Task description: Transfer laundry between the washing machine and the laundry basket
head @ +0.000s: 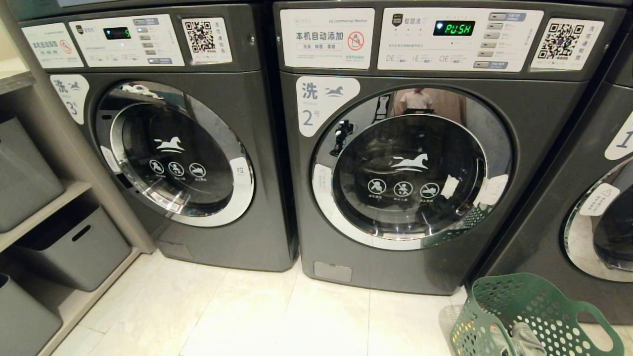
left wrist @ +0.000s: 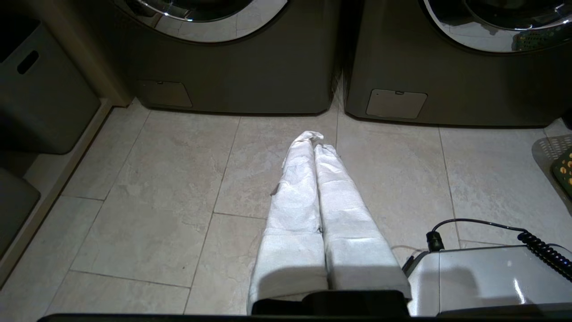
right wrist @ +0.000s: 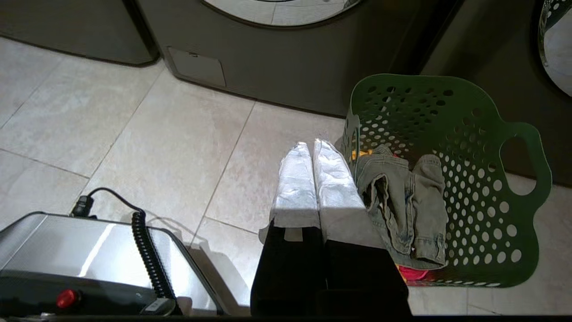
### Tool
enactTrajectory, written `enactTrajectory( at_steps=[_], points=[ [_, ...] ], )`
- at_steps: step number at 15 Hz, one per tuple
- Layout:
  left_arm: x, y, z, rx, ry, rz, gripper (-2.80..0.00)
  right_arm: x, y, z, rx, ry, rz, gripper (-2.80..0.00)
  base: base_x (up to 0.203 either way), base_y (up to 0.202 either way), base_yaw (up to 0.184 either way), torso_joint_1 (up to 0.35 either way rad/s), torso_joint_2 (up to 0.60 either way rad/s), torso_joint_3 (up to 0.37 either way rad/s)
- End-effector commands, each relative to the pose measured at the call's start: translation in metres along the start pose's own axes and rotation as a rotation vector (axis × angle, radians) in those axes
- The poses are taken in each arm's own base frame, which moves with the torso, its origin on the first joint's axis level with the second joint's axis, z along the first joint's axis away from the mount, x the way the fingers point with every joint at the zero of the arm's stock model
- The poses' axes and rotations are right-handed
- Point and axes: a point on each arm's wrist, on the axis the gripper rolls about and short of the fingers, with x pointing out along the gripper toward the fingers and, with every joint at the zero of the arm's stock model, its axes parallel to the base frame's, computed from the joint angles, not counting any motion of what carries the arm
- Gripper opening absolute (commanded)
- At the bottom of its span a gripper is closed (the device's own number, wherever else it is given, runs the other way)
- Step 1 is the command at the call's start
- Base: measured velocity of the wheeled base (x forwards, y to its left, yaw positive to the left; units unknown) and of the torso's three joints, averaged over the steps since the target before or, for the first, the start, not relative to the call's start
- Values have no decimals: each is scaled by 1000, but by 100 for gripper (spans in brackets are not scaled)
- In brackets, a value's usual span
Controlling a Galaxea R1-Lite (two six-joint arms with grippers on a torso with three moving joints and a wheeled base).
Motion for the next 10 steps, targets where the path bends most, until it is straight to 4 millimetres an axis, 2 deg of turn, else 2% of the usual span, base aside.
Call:
enactTrajectory(
  at_steps=[1,4,7,10],
  points=[
    [-1,0,-1,-2,-9,1,-280,1,0,-1,-10,9,0,-280,0,0,0,0,0,0],
    [-1,0,-1,-2,-11,1,-280,1,0,-2,-12,27,-8,-280,0,0,0,0,0,0],
    [-1,0,-1,-2,-11,1,-280,1,0,-1,14,71,-120,-280,0,0,0,0,0,0],
    [-1,0,-1,1,-11,0,-280,1,1,-2,16,20,-135,-280,0,0,0,0,0,0]
  ],
)
